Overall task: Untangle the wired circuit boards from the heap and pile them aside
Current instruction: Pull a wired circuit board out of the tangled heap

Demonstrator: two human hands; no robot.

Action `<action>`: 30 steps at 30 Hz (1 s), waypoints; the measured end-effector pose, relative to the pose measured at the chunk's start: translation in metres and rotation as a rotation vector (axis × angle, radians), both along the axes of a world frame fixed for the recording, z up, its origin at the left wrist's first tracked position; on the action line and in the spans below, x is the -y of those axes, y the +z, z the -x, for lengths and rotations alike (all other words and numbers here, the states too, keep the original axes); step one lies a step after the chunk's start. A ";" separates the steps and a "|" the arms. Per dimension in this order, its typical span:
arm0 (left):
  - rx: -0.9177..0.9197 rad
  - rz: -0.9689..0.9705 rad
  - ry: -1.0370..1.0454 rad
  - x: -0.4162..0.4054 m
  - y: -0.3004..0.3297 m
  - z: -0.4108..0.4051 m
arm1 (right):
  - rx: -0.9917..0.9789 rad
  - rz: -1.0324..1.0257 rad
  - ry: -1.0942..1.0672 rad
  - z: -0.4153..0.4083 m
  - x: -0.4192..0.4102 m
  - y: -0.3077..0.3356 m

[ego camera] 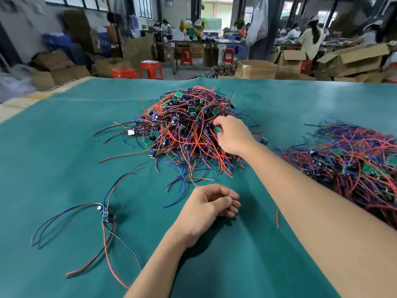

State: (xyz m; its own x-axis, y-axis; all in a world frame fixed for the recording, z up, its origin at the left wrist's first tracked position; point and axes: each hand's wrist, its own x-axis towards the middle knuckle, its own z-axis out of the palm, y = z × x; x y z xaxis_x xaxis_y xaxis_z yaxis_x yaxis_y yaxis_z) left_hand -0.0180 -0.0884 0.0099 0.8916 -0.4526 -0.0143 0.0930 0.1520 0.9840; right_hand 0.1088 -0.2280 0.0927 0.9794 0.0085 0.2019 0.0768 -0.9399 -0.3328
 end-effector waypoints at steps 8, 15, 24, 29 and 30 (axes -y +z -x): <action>-0.007 -0.017 -0.006 -0.001 0.000 -0.001 | 0.017 0.027 -0.170 -0.032 0.000 -0.021; -0.010 -0.027 -0.002 -0.002 0.003 0.000 | 0.078 -0.131 -0.291 -0.007 0.010 -0.019; -0.072 0.063 0.073 -0.001 0.005 -0.001 | 0.327 -0.431 -0.337 0.101 0.033 -0.013; -0.138 0.185 0.059 0.000 0.010 0.000 | 0.331 -0.522 -0.051 0.158 0.003 -0.056; -0.144 0.201 0.063 -0.001 0.011 0.000 | 0.342 -0.518 -0.030 0.162 -0.001 -0.064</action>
State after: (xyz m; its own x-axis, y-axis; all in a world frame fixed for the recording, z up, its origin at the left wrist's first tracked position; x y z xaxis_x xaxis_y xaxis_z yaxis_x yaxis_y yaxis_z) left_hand -0.0179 -0.0878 0.0206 0.9134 -0.4028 -0.0588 0.2142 0.3527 0.9109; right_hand -0.0532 -0.2268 0.0290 0.8569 -0.2011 0.4747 0.2354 -0.6666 -0.7073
